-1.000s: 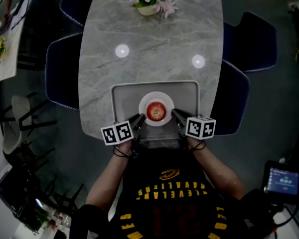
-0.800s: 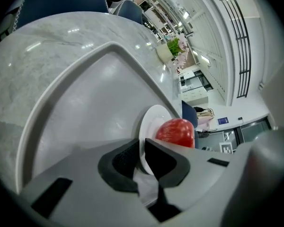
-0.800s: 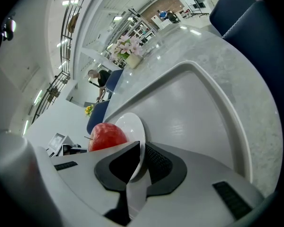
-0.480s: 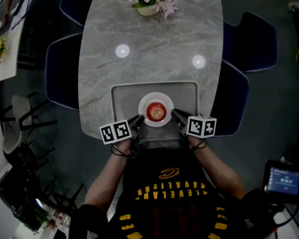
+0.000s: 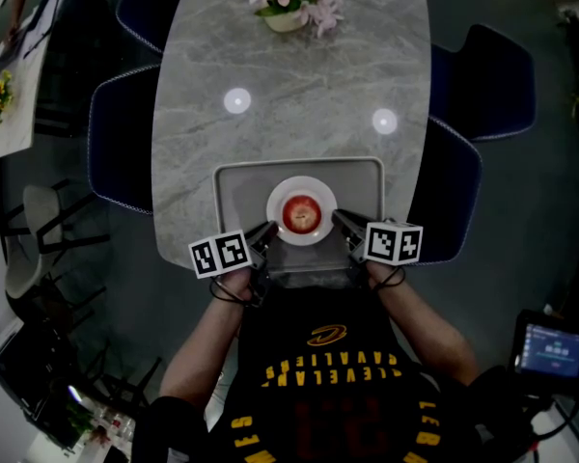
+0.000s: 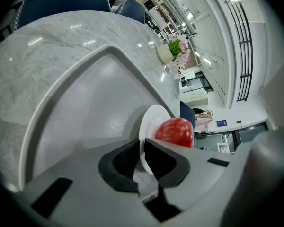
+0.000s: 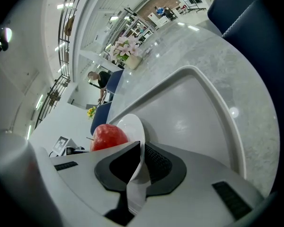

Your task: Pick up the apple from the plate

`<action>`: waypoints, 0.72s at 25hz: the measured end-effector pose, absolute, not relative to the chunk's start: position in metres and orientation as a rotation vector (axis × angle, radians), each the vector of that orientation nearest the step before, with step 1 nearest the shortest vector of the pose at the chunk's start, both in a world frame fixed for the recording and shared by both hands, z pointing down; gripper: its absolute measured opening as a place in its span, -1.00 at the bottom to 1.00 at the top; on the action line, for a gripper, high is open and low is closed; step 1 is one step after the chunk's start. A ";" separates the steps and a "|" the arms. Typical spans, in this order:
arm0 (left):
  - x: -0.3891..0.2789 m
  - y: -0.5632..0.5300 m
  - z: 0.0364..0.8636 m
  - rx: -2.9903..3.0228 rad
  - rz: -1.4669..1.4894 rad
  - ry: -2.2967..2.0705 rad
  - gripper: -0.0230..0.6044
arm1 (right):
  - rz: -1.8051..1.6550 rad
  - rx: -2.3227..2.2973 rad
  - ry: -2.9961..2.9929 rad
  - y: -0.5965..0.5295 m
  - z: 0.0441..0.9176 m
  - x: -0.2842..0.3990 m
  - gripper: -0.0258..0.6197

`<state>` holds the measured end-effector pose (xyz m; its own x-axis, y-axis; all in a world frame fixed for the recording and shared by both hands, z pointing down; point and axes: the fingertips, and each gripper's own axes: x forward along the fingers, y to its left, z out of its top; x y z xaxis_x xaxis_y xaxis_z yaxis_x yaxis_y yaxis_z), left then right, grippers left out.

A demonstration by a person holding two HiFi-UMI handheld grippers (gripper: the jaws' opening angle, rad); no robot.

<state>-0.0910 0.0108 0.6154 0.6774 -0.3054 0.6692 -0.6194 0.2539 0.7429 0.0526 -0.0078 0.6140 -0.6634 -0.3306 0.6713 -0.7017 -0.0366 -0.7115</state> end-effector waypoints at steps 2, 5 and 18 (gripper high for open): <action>-0.091 0.007 0.612 1.350 0.252 -0.853 -0.81 | 1.754 1.093 -1.949 -0.012 0.611 0.052 -0.80; -0.090 0.000 0.607 1.365 0.251 -0.843 -0.82 | 1.761 1.096 -1.956 -0.019 0.608 0.053 -0.80; -0.091 -0.038 0.591 1.409 0.224 -0.827 -0.82 | 1.768 1.105 -2.019 -0.056 0.590 0.053 -0.81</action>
<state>-0.0909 -0.0379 0.5912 0.7088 -0.3267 0.6252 -0.5977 0.1925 0.7783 0.0527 -0.0563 0.5904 -0.6857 -0.3773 0.6225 -0.6668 -0.0173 -0.7450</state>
